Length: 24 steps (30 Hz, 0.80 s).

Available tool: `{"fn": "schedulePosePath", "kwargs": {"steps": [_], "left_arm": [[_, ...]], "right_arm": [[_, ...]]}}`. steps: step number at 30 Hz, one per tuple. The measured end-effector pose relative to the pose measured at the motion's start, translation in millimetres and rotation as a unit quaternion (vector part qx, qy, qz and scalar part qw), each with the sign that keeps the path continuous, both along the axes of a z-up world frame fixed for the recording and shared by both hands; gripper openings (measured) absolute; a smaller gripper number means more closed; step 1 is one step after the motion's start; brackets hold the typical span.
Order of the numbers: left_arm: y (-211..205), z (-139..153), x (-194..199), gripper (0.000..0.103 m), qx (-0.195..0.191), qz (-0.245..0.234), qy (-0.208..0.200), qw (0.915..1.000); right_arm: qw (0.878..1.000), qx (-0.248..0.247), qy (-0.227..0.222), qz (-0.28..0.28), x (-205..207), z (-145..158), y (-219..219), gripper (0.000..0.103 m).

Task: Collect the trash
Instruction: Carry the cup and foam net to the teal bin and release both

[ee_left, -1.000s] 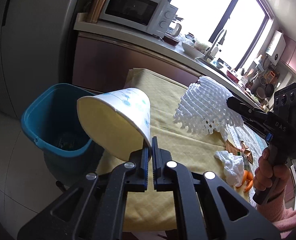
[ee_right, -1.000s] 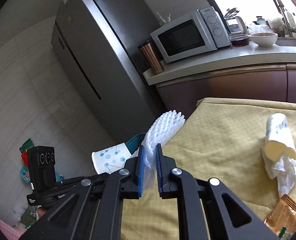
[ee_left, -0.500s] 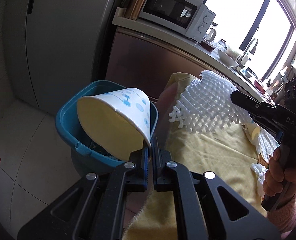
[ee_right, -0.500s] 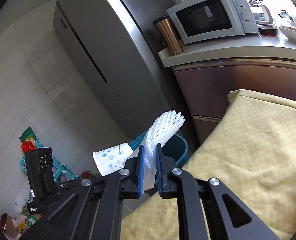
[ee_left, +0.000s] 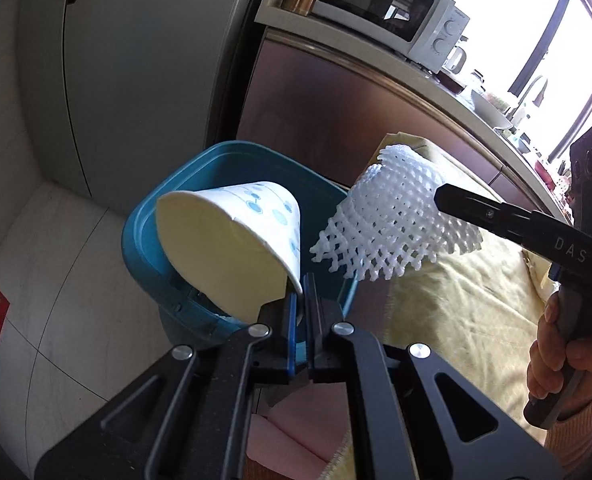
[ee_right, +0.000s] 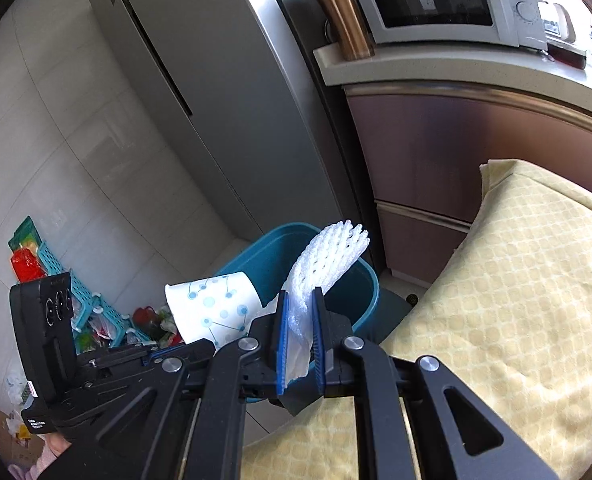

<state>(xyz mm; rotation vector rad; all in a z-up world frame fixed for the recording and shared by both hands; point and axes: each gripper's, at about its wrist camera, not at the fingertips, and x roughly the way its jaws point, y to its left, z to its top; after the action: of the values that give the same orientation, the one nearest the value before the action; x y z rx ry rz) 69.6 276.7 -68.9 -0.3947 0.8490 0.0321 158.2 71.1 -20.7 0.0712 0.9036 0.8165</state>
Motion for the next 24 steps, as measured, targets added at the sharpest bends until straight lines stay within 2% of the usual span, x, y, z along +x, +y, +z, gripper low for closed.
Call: {"fn": "schedulePosePath", "kwargs": {"steps": [10,16,19,24], "left_arm": [[6,-29,22,0.004,-0.003,0.007,0.032,0.9995],[2,-39,30,0.005,-0.004,0.008,0.037,0.9993],[-1,-42,32,0.006,-0.005,0.009,0.039,0.9992],[-7,-40,32,0.013,0.000,0.008,0.033,0.9994]], "right_arm": [[0.998,-0.057,0.024,0.023,11,-26,41,0.010],[0.996,-0.078,0.041,0.029,17,-40,54,0.013],[0.995,-0.081,0.049,0.022,19,-44,53,0.020],[0.996,-0.069,0.054,0.008,16,-41,42,0.021]]}}
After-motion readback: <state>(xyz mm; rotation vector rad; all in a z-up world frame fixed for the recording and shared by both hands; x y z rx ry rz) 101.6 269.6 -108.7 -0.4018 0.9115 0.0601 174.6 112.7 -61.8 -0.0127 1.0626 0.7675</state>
